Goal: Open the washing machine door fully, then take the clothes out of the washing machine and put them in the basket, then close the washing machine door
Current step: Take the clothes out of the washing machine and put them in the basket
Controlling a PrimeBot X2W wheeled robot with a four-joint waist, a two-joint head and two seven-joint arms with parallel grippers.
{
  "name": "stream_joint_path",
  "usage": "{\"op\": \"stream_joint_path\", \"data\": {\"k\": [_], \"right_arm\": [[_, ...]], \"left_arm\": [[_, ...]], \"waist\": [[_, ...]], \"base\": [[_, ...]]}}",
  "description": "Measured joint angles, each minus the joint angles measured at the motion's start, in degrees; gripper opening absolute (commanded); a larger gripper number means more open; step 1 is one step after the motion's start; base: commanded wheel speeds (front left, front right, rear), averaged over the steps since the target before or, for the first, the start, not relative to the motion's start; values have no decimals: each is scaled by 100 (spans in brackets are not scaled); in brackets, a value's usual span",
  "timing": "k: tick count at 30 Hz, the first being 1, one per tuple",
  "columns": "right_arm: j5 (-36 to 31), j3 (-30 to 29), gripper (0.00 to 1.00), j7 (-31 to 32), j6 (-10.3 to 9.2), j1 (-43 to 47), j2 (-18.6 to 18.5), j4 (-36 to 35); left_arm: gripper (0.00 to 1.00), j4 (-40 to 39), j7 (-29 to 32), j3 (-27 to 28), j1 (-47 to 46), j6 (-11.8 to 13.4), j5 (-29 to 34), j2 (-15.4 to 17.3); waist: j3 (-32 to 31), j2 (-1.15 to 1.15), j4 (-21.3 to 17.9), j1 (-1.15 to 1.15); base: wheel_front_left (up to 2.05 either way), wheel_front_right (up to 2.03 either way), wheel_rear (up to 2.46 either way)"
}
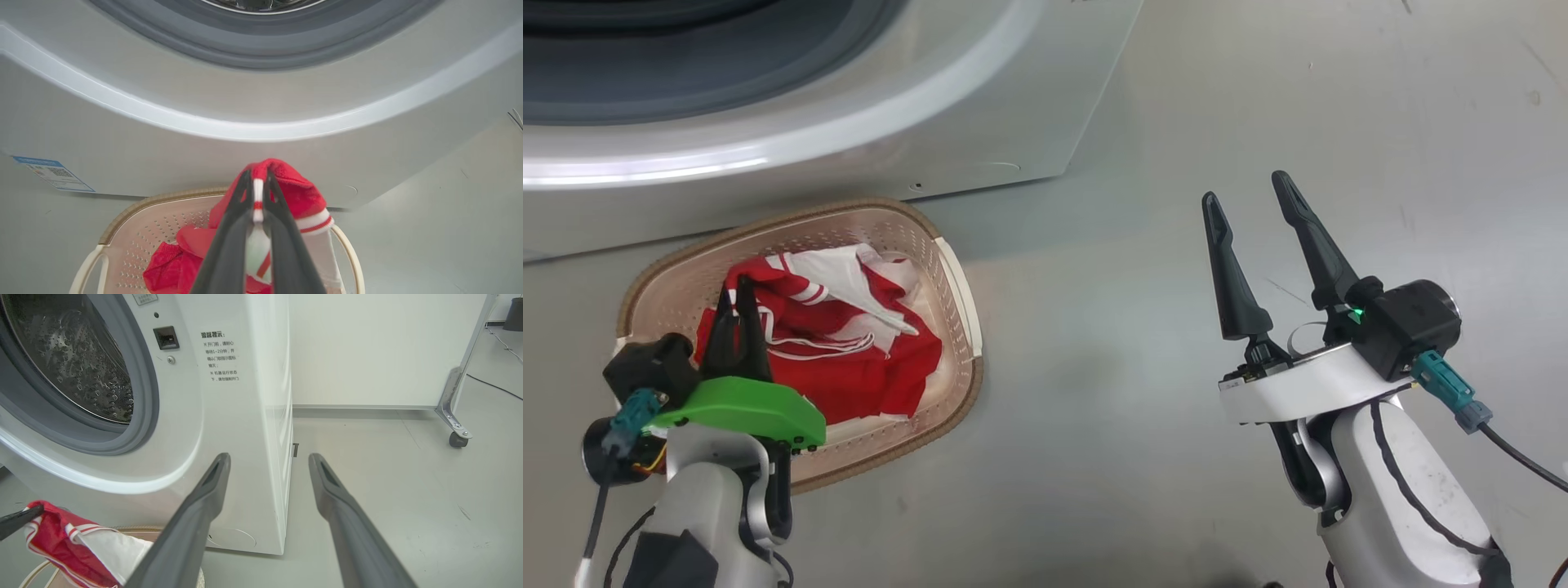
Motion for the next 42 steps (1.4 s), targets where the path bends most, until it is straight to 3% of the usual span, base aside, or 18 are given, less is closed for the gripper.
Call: {"op": "stream_joint_path", "data": {"k": [22, 23, 24, 25, 26, 28, 42], "right_arm": [[116, 80, 100, 0, 30, -501, 0, -132], [116, 79, 100, 0, 30, -503, 0, -129], [116, 79, 100, 0, 30, -511, 0, -123], [116, 78, 100, 0, 30, -532, 0, -111], [116, 78, 100, 0, 30, -556, 0, -102], [116, 63, 100, 0, 27, -587, 1, -77], [105, -7, 100, 0, 25, -586, -1, 293]], "left_arm": [[0, 2327, 784, 86, -1471, -148, -201, 144], [4, 2392, 784, 86, -1513, -175, -201, 142], [18, 2461, 810, 85, -1561, -175, -203, 138], [18, 2513, 825, 81, -1596, -182, -207, 138], [38, 2560, 821, 82, -1628, -183, -208, 135], [100, 2681, 782, 75, -1694, -234, -208, 127], [100, 3198, 176, -10, -1741, -571, -235, 97]], "waist": [[1073, 0, -329, 0], [1083, 0, -335, 0], [1088, 0, -336, 0], [1088, 0, -333, 0], [1086, 0, -329, 0], [1069, 0, -316, 0], [590, 0, -202, 0]], "base": [[0, 0, 0], [0, 0, 0], [0, 0, 0], [0, 0, 0], [0, 0, 0], [0, 0, 0], [0, 0, 0]]}}
